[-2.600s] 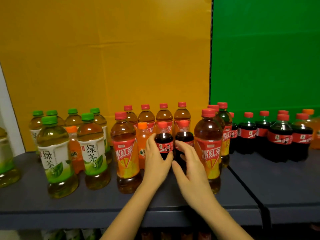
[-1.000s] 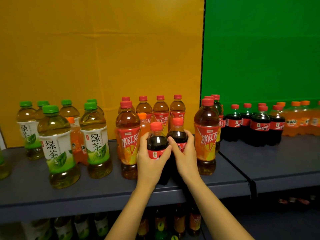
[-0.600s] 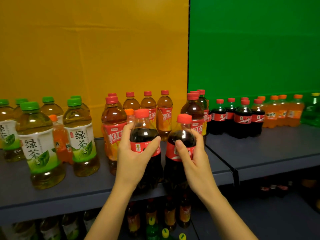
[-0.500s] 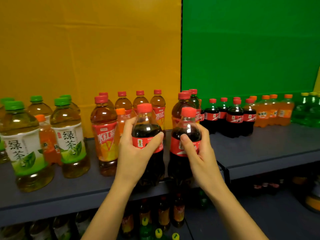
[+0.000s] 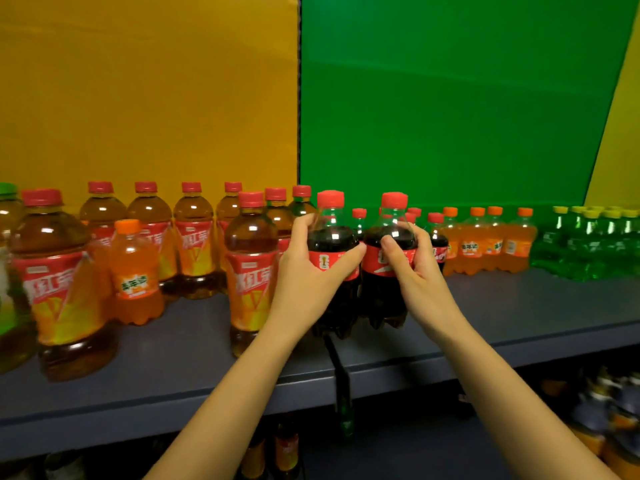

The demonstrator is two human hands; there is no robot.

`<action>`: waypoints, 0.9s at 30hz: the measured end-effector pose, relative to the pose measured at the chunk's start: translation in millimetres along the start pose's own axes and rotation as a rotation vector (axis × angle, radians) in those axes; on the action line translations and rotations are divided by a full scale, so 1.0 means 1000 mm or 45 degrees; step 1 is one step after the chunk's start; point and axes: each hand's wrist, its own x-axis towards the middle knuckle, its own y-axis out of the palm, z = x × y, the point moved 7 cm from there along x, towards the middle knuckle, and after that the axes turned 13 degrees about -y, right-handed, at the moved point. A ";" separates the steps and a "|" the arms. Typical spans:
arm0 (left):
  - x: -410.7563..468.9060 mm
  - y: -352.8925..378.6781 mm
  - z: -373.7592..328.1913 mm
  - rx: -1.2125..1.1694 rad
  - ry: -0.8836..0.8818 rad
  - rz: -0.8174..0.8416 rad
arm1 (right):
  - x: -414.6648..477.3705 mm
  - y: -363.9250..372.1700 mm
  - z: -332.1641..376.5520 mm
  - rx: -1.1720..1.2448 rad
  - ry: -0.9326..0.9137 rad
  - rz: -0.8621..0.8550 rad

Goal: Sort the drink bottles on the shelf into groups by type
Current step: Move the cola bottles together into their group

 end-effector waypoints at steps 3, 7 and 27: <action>0.016 0.027 0.020 0.056 -0.027 -0.041 | 0.010 -0.018 -0.032 0.046 0.050 0.043; 0.036 0.052 0.051 0.086 -0.086 -0.076 | 0.018 -0.027 -0.073 0.092 0.121 0.130; 0.040 0.051 0.120 0.666 -0.320 -0.162 | 0.003 -0.034 -0.144 -0.192 0.196 0.666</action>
